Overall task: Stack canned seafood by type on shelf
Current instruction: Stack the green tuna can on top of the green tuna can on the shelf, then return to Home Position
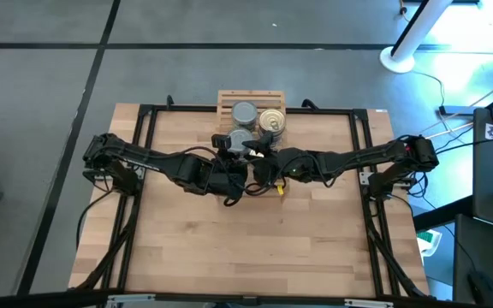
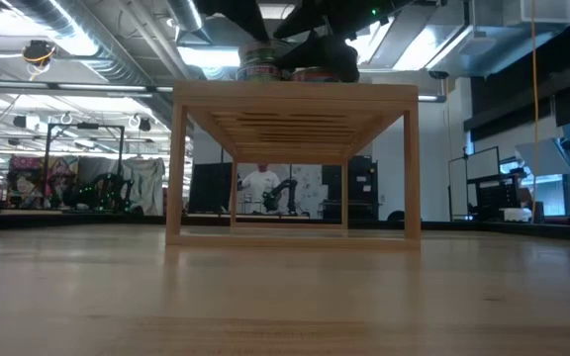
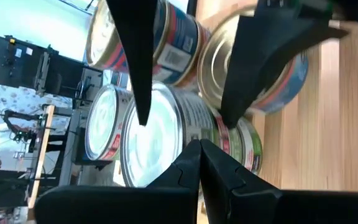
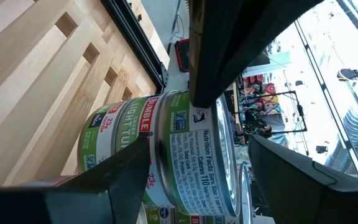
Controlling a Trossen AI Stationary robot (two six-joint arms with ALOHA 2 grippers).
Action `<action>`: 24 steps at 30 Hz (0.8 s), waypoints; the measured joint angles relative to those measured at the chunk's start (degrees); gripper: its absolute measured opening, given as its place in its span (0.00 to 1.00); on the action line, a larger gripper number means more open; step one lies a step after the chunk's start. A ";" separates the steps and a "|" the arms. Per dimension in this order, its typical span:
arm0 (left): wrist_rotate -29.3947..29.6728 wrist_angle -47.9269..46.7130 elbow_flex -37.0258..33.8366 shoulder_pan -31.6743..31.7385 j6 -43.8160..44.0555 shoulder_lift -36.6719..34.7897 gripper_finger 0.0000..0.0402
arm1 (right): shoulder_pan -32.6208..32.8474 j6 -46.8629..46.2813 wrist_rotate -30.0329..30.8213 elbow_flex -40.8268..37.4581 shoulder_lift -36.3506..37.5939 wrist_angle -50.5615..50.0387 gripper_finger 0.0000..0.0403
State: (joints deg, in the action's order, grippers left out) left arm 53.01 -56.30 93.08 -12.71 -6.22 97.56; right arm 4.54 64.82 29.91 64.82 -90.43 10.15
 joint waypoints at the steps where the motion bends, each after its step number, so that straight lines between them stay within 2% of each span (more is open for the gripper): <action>1: 0.00 -0.58 0.00 0.00 0.13 0.00 0.01 | 0.00 0.01 0.02 0.00 0.00 0.00 0.67; 13: 2.43 -1.92 0.00 -0.01 0.25 0.00 0.01 | 2.85 0.17 3.83 0.00 0.00 0.02 0.67; 24: 3.48 -1.86 0.00 -2.09 -1.18 0.00 0.01 | 5.35 0.11 11.46 -0.04 0.27 -0.11 0.67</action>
State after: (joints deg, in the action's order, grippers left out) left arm 56.49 -58.16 93.08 -14.80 -7.40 97.56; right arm 9.89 64.93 41.37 64.78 -90.16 10.04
